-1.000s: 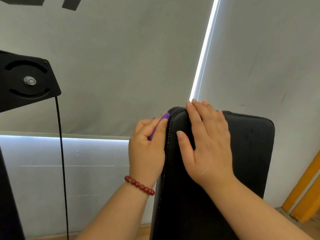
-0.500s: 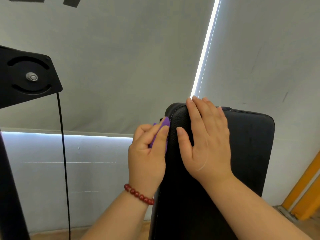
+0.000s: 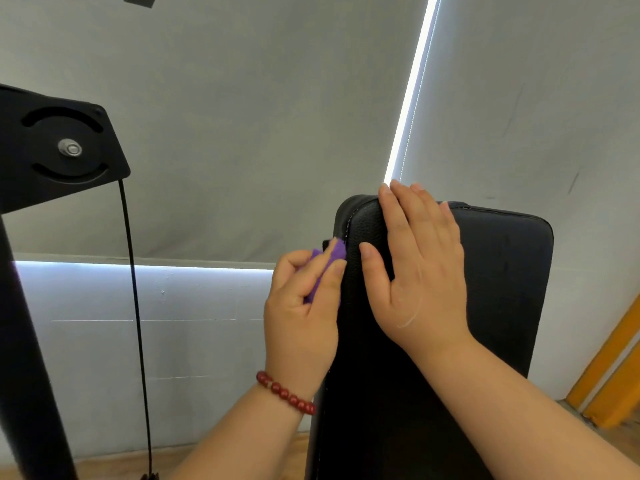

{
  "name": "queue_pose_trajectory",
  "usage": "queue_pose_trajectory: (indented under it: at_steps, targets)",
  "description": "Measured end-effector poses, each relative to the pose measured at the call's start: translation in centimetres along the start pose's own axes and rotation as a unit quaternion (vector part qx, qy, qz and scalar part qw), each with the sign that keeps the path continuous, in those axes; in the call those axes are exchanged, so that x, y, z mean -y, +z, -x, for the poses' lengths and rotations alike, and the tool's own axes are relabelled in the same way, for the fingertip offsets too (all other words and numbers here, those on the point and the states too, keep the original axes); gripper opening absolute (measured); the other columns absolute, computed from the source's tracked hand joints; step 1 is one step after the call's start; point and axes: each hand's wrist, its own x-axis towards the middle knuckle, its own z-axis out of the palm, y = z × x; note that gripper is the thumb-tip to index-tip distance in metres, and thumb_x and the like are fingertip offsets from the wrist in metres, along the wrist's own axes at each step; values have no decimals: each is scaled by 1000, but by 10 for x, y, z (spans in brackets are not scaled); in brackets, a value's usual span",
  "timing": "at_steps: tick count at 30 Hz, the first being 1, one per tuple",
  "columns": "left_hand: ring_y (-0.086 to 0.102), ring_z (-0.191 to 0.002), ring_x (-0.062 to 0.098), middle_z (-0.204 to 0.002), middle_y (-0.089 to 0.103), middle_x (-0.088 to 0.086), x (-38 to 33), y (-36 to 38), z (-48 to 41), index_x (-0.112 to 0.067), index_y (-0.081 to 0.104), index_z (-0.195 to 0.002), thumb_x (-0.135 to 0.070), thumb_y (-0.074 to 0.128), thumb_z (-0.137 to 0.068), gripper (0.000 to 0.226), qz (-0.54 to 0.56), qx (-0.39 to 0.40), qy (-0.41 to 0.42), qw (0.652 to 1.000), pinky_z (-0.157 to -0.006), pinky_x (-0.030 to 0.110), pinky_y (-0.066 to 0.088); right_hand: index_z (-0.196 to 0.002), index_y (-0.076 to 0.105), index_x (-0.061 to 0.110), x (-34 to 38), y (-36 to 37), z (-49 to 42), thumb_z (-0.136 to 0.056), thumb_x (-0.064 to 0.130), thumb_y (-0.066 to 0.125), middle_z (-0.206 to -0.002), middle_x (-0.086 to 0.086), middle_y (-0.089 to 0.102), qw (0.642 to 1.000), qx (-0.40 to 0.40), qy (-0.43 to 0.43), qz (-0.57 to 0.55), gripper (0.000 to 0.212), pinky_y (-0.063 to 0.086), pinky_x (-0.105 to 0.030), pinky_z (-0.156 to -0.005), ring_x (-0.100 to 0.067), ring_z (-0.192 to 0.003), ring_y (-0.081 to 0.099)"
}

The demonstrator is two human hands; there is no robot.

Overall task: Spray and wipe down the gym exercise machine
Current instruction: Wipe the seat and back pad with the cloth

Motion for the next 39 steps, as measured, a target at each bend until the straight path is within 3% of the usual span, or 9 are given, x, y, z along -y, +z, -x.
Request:
queue_pose_trajectory:
  at_steps: [7,12,19,26,29,31,33,36,39]
  targets:
    - [60,-92,-8,-106,65,-4,-7,15,-49,-26,75,-102,-23,62,-94,15,49,-11,-61,997,-83,8,43,-150,30,6,8,4,14,-101,36,32,-157,-14,29,1000,8,13,13,57,11,-41,-122,-27,-148,19]
    - [60,-82,-8,-101,66,-2,7,6,-11,-36,72,-93,-23,60,-94,18,47,-23,-94,994,-74,7,43,-150,28,6,10,6,17,-102,36,31,-158,-14,27,1000,-2,20,4,57,8,-39,-123,-25,-149,17]
    - [67,-93,4,-93,73,-8,16,9,-32,-33,76,-87,-28,63,-94,16,60,-15,-135,989,-93,34,52,-150,29,4,9,7,20,-102,34,32,-157,-15,26,1000,-8,13,8,57,8,-39,-122,-27,-148,18]
    - [67,-88,13,-87,72,-3,30,-1,-10,-38,78,-84,-32,64,-92,18,57,5,-148,987,-92,51,52,-148,31,3,9,9,23,-100,31,38,-155,-17,28,1000,-24,4,3,56,12,-43,-122,-28,-147,19]
    - [68,-100,13,-99,75,-3,24,4,-29,-33,78,-94,-49,65,-80,25,80,6,-146,986,-96,46,51,-147,32,4,8,10,26,-100,31,39,-154,-17,30,999,-39,-2,-13,54,15,-44,-121,-27,-147,20]
    - [68,-95,9,-93,74,-5,21,7,-30,-38,78,-87,-45,65,-85,15,69,3,-138,988,-93,43,52,-146,32,4,6,10,26,-100,30,40,-153,-16,30,999,-43,-5,-17,53,15,-43,-121,-26,-146,22]
    - [66,-84,6,-83,72,-4,22,2,-16,-46,75,-75,-35,62,-93,24,28,-2,-125,992,-88,39,54,-146,32,5,6,9,27,-100,30,41,-153,-16,30,999,-44,-4,-24,53,16,-44,-121,-27,-146,22]
    - [68,-87,12,-88,73,0,27,-6,1,-46,75,-77,-33,60,-93,26,37,18,-138,990,-90,45,54,-146,31,5,8,9,30,-99,29,42,-154,-17,29,999,-35,-3,-26,55,15,-44,-121,-28,-147,21]
    - [69,-93,15,-92,74,-1,19,-3,-11,-38,78,-85,-46,65,-85,15,49,5,-144,988,-92,49,53,-148,26,5,8,8,32,-99,30,41,-156,-16,25,999,-24,-1,-23,57,12,-43,-122,-26,-148,17]
